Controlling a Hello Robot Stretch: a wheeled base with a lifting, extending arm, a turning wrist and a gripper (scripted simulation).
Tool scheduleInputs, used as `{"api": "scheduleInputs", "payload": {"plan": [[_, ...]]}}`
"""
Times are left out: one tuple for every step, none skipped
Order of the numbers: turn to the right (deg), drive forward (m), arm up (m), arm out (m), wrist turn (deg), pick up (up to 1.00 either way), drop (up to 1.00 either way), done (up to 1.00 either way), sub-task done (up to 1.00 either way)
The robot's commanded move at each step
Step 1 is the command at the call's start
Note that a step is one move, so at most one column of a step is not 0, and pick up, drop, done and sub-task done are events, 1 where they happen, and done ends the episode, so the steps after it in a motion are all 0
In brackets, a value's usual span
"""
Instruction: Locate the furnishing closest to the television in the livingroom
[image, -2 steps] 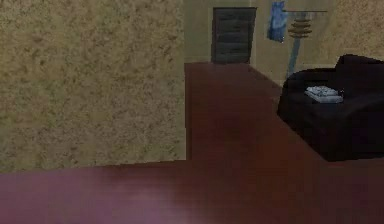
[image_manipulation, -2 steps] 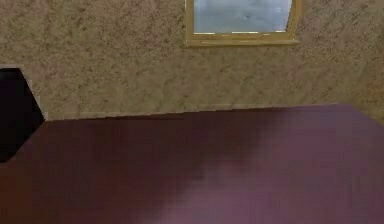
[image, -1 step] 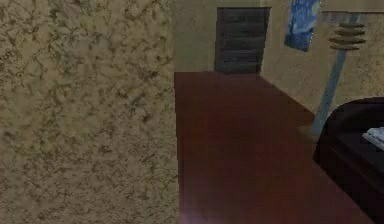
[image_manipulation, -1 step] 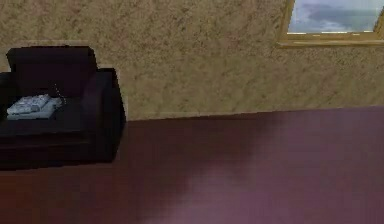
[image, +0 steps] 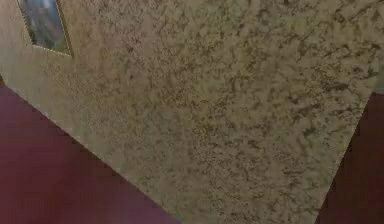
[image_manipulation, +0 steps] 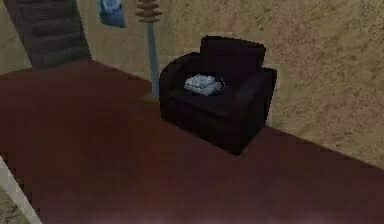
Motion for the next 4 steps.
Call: {"api": "scheduleInputs", "payload": {"plan": [[-24.0, 0.0, 0.0, 0.0, 0.0, 0.0, 0.0, 0.0, 0.0], [0.0, 0.7, 0.0, 0.0, 0.0, 0.0, 0.0, 0.0, 0.0], [-39.0, 0.0, 0.0, 0.0, 0.0, 0.0, 0.0, 0.0, 0.0], [0.0, 1.0, 0.0, 0.0, 0.0, 0.0, 0.0, 0.0, 0.0]]}}
